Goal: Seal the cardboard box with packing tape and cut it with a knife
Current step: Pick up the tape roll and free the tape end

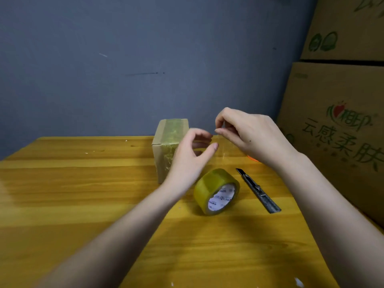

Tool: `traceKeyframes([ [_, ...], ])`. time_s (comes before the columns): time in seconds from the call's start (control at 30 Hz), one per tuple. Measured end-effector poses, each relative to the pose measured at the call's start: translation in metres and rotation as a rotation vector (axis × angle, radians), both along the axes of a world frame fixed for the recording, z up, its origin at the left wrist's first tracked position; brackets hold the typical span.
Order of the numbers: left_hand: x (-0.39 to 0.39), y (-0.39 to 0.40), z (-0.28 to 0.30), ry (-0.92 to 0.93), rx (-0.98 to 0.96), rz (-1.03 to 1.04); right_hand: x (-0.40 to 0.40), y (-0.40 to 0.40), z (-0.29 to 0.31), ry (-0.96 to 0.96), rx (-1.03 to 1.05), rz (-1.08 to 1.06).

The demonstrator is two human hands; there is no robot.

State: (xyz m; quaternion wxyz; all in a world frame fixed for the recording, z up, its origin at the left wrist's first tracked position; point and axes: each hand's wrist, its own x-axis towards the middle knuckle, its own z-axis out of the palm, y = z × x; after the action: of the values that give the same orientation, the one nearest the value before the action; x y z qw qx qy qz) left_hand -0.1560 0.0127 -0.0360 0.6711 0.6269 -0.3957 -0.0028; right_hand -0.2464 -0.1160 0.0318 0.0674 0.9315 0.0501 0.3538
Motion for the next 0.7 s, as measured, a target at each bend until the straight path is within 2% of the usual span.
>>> traceKeyframes([
  [0.2, 0.009, 0.0, 0.027, -0.136, 0.075, -0.077, 0.001, -0.006, 0.002, -0.004, -0.021, 0.04],
  [0.33, 0.008, -0.001, 0.03, -0.153, 0.097, -0.065, 0.001, -0.01, 0.001, -0.014, 0.018, 0.032],
  [0.47, 0.006, -0.002, 0.033, -0.185, 0.125, -0.024, 0.0, -0.014, -0.006, -0.036, 0.17, 0.008],
  [0.7, 0.005, -0.002, 0.031, -0.189, 0.137, 0.005, 0.0, -0.02, -0.026, -0.19, 0.666, 0.069],
])
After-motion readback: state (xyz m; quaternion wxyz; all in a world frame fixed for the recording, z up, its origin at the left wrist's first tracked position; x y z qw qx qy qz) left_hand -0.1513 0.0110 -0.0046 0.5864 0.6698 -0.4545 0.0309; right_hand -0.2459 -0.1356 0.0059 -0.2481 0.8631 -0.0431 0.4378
